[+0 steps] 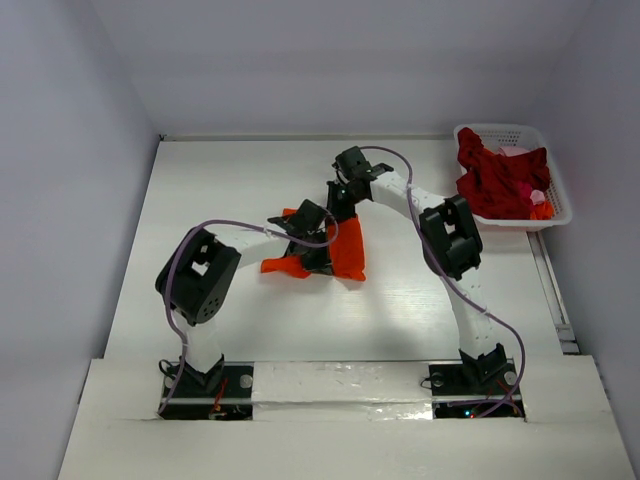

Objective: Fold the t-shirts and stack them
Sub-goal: Smooth out wrinkles on the folded tshirt

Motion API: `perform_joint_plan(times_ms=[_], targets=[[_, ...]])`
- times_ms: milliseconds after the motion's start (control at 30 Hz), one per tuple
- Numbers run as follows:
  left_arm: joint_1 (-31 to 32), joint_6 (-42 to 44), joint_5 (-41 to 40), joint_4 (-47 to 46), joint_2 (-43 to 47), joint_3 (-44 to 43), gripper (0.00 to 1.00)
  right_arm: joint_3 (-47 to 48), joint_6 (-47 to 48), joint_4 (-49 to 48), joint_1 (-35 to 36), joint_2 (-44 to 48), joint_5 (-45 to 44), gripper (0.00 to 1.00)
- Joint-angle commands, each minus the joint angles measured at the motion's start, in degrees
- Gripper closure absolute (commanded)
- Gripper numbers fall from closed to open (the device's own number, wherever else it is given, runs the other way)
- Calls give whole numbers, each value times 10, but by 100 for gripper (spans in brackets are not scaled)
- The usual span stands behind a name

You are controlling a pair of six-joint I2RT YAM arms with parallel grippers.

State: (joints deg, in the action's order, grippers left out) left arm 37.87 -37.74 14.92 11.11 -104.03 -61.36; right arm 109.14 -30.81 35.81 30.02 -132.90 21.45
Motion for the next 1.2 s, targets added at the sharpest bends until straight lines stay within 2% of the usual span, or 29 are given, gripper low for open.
perform_joint_plan(times_ms=[0,200,467,600,800,1167], targets=[[5,21,17,43,29,22,97,27,9,-4,-4,-13,-3,100],[10,32,19,79,70,3,96,27,9,-5,-4,-14,-2,100],[10,38,21,137,98,-112,96,26,8,-7,-4,-13,-3,100],[10,28,30,103,80,-131,96,26,9,-7,-4,-12,-3,100],[15,19,42,53,43,-111,96,26,10,-6,-4,-11,-4,100],[31,19,48,12,-4,-111,96,26,10,-7,-4,-11,-4,100]])
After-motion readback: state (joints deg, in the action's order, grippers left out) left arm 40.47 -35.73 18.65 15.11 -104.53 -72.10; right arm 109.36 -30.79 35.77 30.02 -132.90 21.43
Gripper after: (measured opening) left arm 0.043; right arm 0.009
